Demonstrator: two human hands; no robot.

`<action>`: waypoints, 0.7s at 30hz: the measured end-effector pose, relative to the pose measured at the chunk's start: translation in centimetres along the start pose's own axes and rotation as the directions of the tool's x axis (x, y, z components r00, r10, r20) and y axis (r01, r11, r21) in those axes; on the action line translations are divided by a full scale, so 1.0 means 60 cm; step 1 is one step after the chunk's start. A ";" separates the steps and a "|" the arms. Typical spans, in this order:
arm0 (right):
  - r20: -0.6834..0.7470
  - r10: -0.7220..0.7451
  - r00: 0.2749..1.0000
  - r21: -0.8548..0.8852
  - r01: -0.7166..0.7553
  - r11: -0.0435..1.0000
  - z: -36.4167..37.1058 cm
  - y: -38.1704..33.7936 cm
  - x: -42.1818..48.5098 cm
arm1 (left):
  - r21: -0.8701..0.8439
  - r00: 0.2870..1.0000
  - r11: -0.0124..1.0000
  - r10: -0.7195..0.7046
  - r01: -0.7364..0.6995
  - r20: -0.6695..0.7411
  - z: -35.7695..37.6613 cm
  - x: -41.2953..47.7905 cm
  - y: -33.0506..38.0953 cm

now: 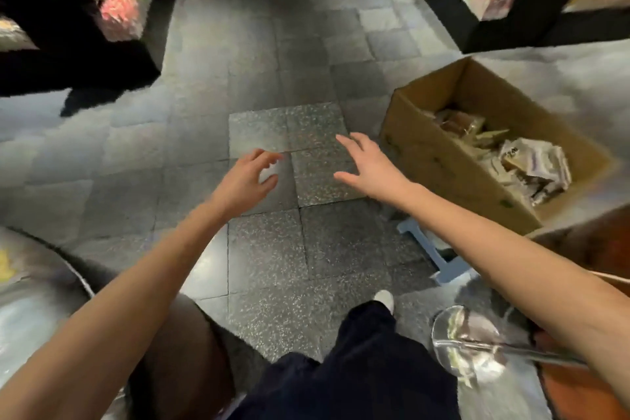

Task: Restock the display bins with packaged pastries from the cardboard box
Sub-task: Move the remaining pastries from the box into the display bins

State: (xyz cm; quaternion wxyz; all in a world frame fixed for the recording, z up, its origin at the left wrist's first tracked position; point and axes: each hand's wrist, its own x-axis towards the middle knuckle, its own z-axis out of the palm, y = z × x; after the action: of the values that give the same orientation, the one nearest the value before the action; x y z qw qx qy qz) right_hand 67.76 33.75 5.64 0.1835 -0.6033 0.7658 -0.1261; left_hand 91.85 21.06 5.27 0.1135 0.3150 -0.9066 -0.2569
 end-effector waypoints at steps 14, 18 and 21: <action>-0.015 0.509 0.861 0.127 -0.503 0.855 -0.130 0.529 -0.145 | -0.071 0.890 0.955 0.295 -0.289 0.348 0.312 0.418 0.357; -0.005 0.601 0.799 0.196 -0.588 0.785 -0.158 0.647 -0.167 | -0.111 0.855 0.947 0.320 -0.302 0.409 0.385 0.500 0.429; 0.006 0.645 0.764 0.244 -0.627 0.740 -0.157 0.696 -0.179 | -0.123 0.819 0.941 0.336 -0.316 0.465 0.436 0.547 0.470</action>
State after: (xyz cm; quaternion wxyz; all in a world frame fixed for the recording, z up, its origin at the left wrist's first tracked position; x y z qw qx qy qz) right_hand 29.21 53.92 -1.83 0.2540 -0.2745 0.9122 -0.1677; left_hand 42.30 29.60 -0.16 -0.0658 0.0792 -0.9412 -0.3218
